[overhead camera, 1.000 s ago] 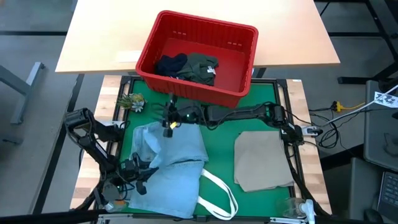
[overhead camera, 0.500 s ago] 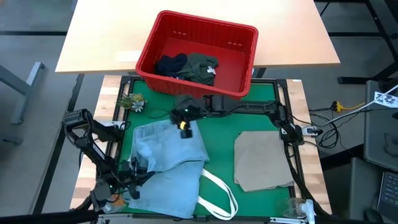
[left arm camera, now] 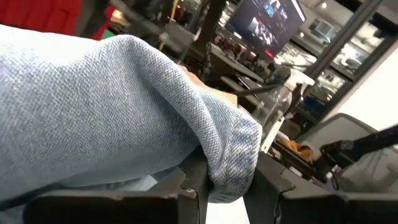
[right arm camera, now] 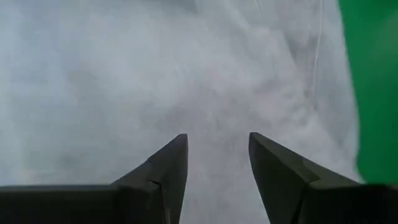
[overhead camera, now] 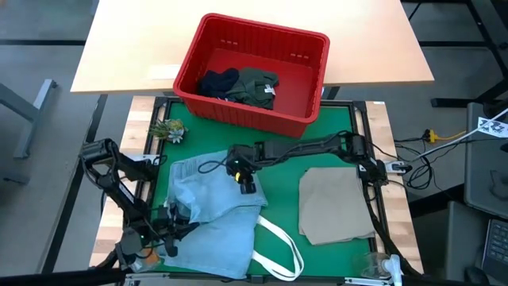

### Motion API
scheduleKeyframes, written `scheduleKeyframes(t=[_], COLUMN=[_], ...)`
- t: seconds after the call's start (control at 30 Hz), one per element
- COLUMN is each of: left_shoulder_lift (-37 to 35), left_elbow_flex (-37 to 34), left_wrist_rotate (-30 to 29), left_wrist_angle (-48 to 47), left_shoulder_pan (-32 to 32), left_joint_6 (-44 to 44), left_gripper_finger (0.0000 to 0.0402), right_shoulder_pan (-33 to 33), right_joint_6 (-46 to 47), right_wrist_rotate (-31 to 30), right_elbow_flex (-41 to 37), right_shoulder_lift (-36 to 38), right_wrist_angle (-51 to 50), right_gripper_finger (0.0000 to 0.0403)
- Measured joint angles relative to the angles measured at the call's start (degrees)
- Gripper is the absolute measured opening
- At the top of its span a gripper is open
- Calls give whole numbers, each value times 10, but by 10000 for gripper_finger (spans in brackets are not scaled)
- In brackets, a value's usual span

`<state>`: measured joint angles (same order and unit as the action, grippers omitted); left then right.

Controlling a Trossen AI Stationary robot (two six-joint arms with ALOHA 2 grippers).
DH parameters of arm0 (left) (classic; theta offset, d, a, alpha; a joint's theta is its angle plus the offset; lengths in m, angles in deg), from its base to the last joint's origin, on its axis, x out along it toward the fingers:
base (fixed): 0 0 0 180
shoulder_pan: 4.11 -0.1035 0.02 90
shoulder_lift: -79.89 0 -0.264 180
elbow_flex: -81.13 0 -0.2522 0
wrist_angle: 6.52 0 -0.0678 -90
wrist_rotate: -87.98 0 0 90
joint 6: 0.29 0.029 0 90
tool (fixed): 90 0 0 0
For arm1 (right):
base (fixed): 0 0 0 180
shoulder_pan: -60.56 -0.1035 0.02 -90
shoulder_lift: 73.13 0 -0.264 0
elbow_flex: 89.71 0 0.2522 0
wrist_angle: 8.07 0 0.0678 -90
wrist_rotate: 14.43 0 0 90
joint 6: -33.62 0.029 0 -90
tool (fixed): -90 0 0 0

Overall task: Fold Laundry from Bin
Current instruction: Fold the light blue pants

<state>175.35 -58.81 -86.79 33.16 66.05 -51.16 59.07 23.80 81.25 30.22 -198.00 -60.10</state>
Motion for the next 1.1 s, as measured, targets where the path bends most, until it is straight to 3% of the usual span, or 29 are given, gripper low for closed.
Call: scheduleKeyframes(t=[0.2,0.37,0.67,1.1], left_shoulder_lift=[0,0,0,0], left_elbow_flex=[0,0,0,0], left_wrist_rotate=[17,47,216,229], left_wrist_angle=[0,1,1,-1], left_shoulder_pan=[-36,-71,-121,-144], left_joint_6=[-3,-63,-106,-155], left_gripper_finger=[72,72,72,75], right_shoulder_pan=[1,4,8,7], right_joint_6=[43,73,94,98], right_wrist_rotate=[-6,-9,-14,-31], right_elbow_flex=[-131,-217,-265,-276], right_shoulder_lift=[0,4,6,86], right_wrist_angle=[130,211,189,98], right_gripper_finger=[172,172,172,172])
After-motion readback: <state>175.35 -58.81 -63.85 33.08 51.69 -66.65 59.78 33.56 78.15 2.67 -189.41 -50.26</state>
